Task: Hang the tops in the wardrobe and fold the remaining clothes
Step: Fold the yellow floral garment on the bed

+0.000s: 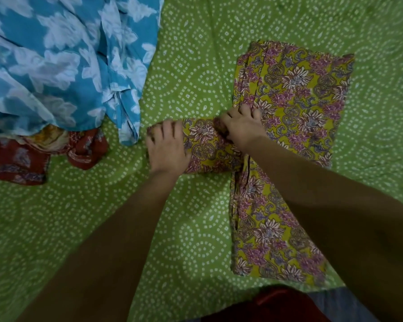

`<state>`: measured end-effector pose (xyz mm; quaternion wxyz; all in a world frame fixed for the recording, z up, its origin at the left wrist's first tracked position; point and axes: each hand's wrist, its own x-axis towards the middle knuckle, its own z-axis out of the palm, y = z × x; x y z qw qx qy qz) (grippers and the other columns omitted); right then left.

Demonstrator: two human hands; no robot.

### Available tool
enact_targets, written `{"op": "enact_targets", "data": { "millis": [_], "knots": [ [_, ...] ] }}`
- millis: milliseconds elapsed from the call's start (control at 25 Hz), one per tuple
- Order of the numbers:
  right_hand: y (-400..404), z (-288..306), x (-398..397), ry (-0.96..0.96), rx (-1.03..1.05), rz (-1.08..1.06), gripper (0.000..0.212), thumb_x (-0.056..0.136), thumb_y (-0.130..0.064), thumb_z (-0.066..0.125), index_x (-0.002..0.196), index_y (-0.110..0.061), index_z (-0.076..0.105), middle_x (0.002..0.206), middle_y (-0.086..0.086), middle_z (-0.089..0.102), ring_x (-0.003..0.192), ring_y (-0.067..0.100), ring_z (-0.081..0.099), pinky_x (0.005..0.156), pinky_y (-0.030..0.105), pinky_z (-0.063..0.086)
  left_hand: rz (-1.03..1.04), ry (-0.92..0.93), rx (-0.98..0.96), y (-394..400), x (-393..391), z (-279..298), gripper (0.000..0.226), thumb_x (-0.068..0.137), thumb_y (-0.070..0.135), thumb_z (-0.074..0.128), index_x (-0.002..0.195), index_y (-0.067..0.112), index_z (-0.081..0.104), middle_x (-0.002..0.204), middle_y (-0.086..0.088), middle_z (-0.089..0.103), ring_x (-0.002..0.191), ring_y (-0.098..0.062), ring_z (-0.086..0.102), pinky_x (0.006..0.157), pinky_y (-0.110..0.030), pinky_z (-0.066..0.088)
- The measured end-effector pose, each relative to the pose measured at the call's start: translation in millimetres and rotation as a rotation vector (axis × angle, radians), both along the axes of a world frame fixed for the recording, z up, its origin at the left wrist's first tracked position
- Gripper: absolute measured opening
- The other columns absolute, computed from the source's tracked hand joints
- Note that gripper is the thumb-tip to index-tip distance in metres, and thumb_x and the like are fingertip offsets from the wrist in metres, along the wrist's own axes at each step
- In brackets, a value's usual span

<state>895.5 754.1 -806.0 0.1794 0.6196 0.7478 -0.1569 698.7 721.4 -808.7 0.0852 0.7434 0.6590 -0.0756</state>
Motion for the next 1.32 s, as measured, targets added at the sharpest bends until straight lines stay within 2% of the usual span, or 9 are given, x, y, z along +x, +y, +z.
{"op": "enact_targets", "data": {
  "millis": [240, 360, 520, 640, 760, 960, 1120, 1200, 1320],
  "knots": [
    [19, 5, 13, 0.178, -0.017, -0.256, 0.013, 0.091, -0.013, 0.056, 0.102, -0.019, 0.058, 0.101, 0.001, 0.067, 0.117, 0.027, 0.038, 0.100, 0.046, 0.023, 0.822, -0.820, 0.354, 7, -21, -8, 0.026, 0.087, -0.001, 0.054, 0.113, -0.004, 0.050, 0.109, -0.017, 0.055, 0.097, -0.024, 0.054, 0.080, -0.009, 0.038],
    [20, 1, 20, 0.157, 0.064, -0.383, 0.014, 0.092, -0.018, 0.055, 0.106, -0.017, 0.058, 0.109, 0.006, 0.065, 0.119, 0.029, 0.040, 0.098, 0.047, 0.025, 1.052, -0.781, 0.287, -4, -36, -13, 0.025, 0.091, 0.003, 0.052, 0.116, -0.003, 0.051, 0.113, -0.017, 0.059, 0.102, -0.024, 0.056, 0.081, -0.010, 0.036],
    [-1, -5, 16, 0.229, 0.353, -0.475, 0.023, 0.097, -0.018, 0.049, 0.120, -0.015, 0.050, 0.134, 0.008, 0.043, 0.119, 0.030, 0.037, 0.093, 0.043, 0.033, 1.127, -0.656, 0.179, -8, -34, -5, 0.040, 0.096, 0.025, 0.052, 0.128, 0.002, 0.046, 0.129, -0.015, 0.056, 0.117, -0.027, 0.053, 0.091, -0.024, 0.034],
    [-47, -10, 30, 0.440, 0.499, -0.810, 0.025, 0.098, -0.021, 0.048, 0.118, -0.006, 0.047, 0.123, 0.015, 0.044, 0.103, 0.031, 0.049, 0.084, 0.042, 0.045, 1.112, -0.553, -0.003, -9, -29, 6, 0.075, 0.085, 0.055, 0.060, 0.136, 0.004, 0.043, 0.136, -0.015, 0.052, 0.125, -0.030, 0.049, 0.099, -0.033, 0.038],
    [-104, -19, 32, 0.516, 0.176, -0.995, 0.026, 0.100, -0.033, 0.040, 0.110, -0.009, 0.043, 0.112, 0.012, 0.049, 0.096, 0.030, 0.054, 0.083, 0.042, 0.048, 1.015, -0.639, -0.315, -19, -41, -1, 0.095, 0.064, 0.070, 0.069, 0.136, 0.010, 0.050, 0.135, -0.011, 0.054, 0.123, -0.031, 0.053, 0.104, -0.039, 0.042],
    [-143, -8, 17, 0.632, -0.171, -0.561, 0.027, 0.098, -0.046, 0.039, 0.112, -0.023, 0.038, 0.119, 0.005, 0.045, 0.095, 0.025, 0.056, 0.081, 0.043, 0.052, 1.166, -1.230, -0.318, -31, -41, 6, 0.062, 0.077, 0.012, 0.076, 0.134, 0.015, 0.050, 0.123, -0.005, 0.063, 0.109, -0.026, 0.062, 0.065, -0.029, 0.055],
    [-135, 11, 37, 0.923, -0.072, -1.002, 0.032, 0.097, -0.047, 0.044, 0.105, -0.018, 0.055, 0.094, -0.001, 0.060, 0.084, 0.015, 0.056, 0.075, 0.032, 0.045, 0.676, -1.268, 0.010, -31, 16, 52, 0.044, 0.075, -0.003, 0.068, 0.113, 0.015, 0.057, 0.098, 0.000, 0.065, 0.087, -0.007, 0.064, 0.076, -0.025, 0.054],
    [-128, 32, 55, 1.373, -0.102, -1.429, 0.047, 0.096, -0.053, 0.041, 0.108, -0.012, 0.061, 0.083, -0.002, 0.063, 0.075, 0.015, 0.056, 0.070, 0.029, 0.043, 0.303, -1.172, -0.175, -42, 68, 70, 0.040, 0.074, 0.000, 0.072, 0.102, 0.024, 0.057, 0.084, 0.010, 0.064, 0.067, 0.007, 0.059, 0.066, -0.016, 0.051],
    [-136, 45, 100, 1.955, -0.263, -1.611, 0.077, 0.085, -0.071, 0.034, 0.120, -0.008, 0.060, 0.113, 0.013, 0.067, 0.103, 0.028, 0.063, 0.089, 0.040, 0.050, -0.142, -1.001, -0.550, -67, 136, 68, 0.031, 0.080, 0.041, 0.071, 0.108, 0.039, 0.058, 0.088, 0.020, 0.063, 0.069, 0.003, 0.058, 0.066, -0.026, 0.055]
  ]
}}
